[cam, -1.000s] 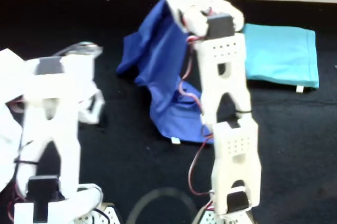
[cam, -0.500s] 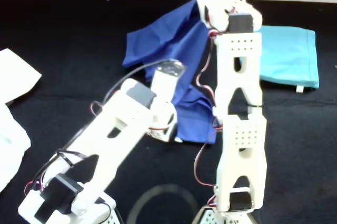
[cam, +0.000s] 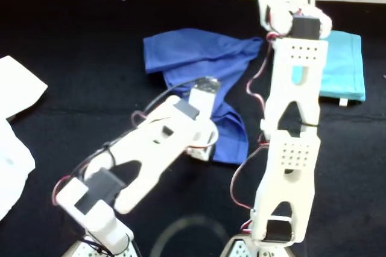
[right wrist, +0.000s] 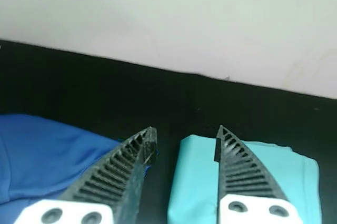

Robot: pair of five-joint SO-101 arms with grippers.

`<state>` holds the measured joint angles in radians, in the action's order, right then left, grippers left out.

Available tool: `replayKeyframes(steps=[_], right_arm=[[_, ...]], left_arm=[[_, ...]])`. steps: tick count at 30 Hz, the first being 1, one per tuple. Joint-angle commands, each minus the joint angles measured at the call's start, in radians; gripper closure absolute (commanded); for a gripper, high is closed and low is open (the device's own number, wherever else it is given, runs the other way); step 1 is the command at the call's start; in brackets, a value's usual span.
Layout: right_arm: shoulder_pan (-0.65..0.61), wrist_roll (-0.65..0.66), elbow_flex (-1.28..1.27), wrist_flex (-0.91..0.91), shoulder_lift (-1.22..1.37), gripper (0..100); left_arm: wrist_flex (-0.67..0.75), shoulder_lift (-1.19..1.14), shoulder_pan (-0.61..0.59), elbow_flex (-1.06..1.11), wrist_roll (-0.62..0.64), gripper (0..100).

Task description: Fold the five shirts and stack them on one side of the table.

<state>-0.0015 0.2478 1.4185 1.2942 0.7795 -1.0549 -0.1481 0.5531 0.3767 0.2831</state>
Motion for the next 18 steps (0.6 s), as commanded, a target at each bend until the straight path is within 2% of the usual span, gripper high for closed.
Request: replayKeyframes(steps=[1,7,12,18], right_arm=[[0.018,0.014,0.176,0.091,-0.016,81.2],[0.05,0.015,0.358,0.245,-0.025,81.2],[0.133,0.015,0.348,0.309,-0.102,81.2],[0.239,0.015,0.348,0.326,-0.173,81.2]], left_arm=[[-0.049,-0.031,0.076,-0.117,0.009,79],[-0.061,-0.116,0.134,-0.234,0.009,79],[-0.071,-0.16,0.139,-0.329,0.008,79],[-0.164,-0.156,0.179,-0.476,0.003,79]])
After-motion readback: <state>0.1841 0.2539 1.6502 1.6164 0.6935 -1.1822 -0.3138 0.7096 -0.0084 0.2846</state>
